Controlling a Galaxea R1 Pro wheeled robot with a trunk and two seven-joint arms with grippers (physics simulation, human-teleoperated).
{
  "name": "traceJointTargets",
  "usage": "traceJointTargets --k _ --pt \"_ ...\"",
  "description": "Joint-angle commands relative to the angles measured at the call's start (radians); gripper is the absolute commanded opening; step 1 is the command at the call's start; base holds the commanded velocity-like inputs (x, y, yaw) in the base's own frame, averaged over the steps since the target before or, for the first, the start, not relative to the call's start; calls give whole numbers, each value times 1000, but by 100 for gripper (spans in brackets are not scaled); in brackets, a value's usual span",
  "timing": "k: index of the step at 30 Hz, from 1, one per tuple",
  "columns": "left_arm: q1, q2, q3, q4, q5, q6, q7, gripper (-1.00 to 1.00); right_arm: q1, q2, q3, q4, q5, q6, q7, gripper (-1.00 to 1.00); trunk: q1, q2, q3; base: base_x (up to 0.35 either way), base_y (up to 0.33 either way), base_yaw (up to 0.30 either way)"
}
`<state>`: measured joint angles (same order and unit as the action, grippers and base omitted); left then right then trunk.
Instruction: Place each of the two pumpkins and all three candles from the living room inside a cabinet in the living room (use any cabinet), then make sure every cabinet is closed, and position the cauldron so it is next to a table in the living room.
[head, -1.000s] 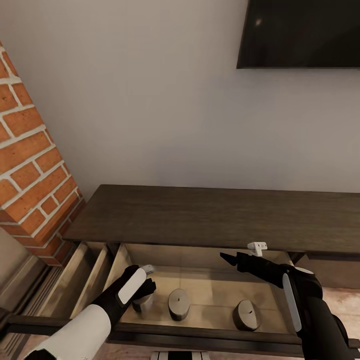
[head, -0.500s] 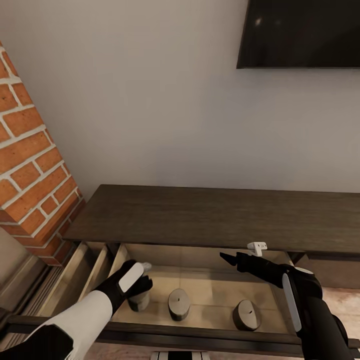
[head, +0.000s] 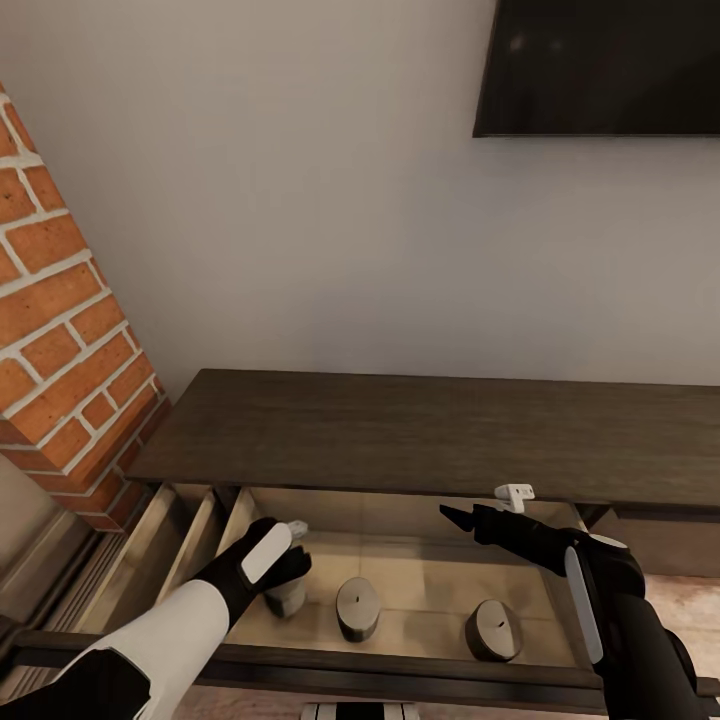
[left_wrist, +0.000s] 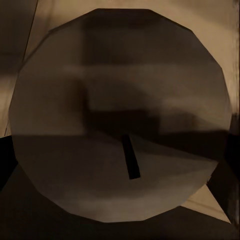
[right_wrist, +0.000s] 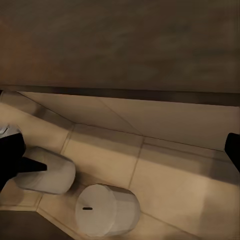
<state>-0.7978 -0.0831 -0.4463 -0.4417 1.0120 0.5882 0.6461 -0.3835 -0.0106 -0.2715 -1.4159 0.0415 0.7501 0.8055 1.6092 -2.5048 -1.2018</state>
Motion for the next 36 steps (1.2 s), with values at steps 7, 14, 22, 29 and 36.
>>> traceJointTargets --k 7,14,22,29,36 --pt "0 -1 2 -23 0 1 1 -100 0 0 0 0 0 0 0 100 0 0 0 0 0 0" --pt "0 0 3 -36 0 3 0 -100 0 0 0 0 0 0 0 100 1 -1 -12 0 0 0" --pt "0 -1 3 -42 0 3 0 -100 0 -1 0 0 0 0 0 100 2 -1 -19 0 0 0" --pt "0 -1 3 -43 0 6 0 -100 0 0 0 0 0 0 0 100 5 -3 -46 0 0 0" --pt "0 -1 3 -43 0 7 0 -100 0 0 0 1 0 0 0 100 9 -4 -73 0 0 0"
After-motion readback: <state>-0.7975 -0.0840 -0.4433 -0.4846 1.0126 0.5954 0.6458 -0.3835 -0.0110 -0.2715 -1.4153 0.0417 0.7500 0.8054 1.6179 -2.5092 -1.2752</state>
